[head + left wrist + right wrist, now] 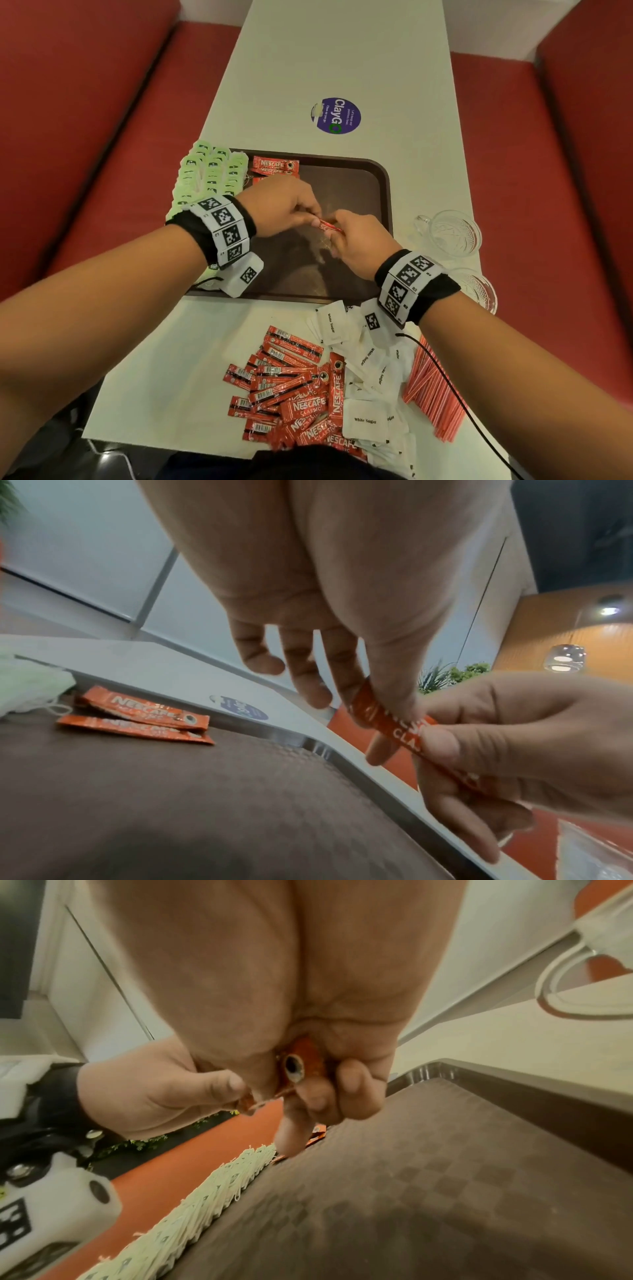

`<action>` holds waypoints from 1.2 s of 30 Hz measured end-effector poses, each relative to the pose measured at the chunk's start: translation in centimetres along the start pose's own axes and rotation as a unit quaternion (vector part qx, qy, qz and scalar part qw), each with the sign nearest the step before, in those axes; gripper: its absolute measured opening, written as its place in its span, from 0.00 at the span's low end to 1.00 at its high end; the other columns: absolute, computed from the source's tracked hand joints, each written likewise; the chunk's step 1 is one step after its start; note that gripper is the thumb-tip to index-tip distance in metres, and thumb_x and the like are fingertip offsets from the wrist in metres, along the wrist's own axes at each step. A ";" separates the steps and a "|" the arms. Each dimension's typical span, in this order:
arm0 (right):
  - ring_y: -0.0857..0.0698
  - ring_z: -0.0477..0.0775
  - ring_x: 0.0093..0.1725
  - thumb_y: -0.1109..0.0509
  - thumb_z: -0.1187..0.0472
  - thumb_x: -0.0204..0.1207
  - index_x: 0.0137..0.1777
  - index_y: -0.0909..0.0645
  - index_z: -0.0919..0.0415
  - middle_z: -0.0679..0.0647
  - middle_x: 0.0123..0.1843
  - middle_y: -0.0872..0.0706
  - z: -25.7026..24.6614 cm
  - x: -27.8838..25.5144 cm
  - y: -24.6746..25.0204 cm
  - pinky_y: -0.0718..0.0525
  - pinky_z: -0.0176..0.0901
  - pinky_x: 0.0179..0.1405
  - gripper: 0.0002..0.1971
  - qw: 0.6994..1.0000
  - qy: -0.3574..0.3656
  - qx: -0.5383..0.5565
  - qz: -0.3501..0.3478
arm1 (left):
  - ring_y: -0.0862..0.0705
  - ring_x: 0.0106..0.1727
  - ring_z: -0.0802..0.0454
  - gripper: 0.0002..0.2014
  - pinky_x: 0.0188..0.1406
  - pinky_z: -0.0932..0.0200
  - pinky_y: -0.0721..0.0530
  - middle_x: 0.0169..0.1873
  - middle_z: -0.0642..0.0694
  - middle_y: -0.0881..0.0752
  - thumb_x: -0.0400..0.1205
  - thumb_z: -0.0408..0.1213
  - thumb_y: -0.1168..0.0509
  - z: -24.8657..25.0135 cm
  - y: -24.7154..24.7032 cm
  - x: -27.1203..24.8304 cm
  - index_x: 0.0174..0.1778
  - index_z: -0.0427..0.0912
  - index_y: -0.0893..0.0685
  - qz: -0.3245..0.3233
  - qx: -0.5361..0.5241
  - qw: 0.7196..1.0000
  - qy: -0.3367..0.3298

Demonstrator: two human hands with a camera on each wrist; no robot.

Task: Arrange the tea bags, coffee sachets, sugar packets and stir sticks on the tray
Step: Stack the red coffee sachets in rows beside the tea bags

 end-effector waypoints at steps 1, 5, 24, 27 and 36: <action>0.13 0.55 0.42 0.39 0.52 0.87 0.66 0.24 0.55 0.53 0.45 0.12 0.0 -0.1 0.2 0.13 0.56 0.48 0.12 1.000 -0.007 -0.006 0.008 | 0.17 0.45 0.53 0.05 0.49 0.51 0.20 0.41 0.55 0.13 0.82 0.45 0.30 -0.9 -0.2 0.0 0.49 0.53 0.08 -0.001 0.023 1.000 0.021; 0.13 0.55 0.48 0.33 0.54 0.84 0.76 0.32 0.55 0.54 0.52 0.13 0.3 -0.8 0.7 0.13 0.53 0.53 0.23 0.998 -0.021 -0.047 0.036 | 0.17 0.48 0.52 0.07 0.50 0.55 0.25 0.39 0.59 0.17 0.84 0.49 0.33 -5.1 -1.4 -0.6 0.52 0.57 0.10 -0.063 0.119 0.982 0.129; 0.14 0.60 0.47 0.34 0.45 0.83 0.57 0.16 0.60 0.56 0.51 0.13 -6.4 -7.6 -9.4 0.12 0.53 0.47 0.18 0.922 0.170 -0.261 -0.229 | 0.15 0.54 0.48 0.03 0.52 0.54 0.22 0.48 0.53 0.11 0.81 0.42 0.30 -10.5 -0.8 1.3 0.46 0.56 0.13 -0.041 0.178 0.946 0.269; 0.14 0.60 0.45 0.33 0.44 0.82 0.56 0.15 0.61 0.57 0.48 0.13 -6.5 -7.5 -10.4 0.14 0.49 0.41 0.19 0.916 0.153 -0.283 -0.241 | 0.15 0.52 0.45 0.06 0.52 0.53 0.19 0.47 0.51 0.12 0.81 0.36 0.31 -11.3 -0.2 2.4 0.47 0.53 0.12 -0.037 0.178 0.944 0.276; 0.19 0.60 0.37 0.32 0.57 0.82 0.46 0.19 0.60 0.54 0.36 0.23 -6.1 -6.5 -11.1 0.18 0.48 0.36 0.07 0.921 0.094 -0.300 -0.232 | 0.15 0.58 0.41 0.07 0.61 0.46 0.21 0.55 0.46 0.11 0.83 0.43 0.33 -10.4 0.5 2.3 0.54 0.54 0.12 0.029 0.183 0.947 0.262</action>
Point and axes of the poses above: each hand's wrist, its own x-axis towards the middle knuckle, its own y-axis out of the back of the hand, z = x × y, the point moved 8 cm from there along x, towards the middle knuckle
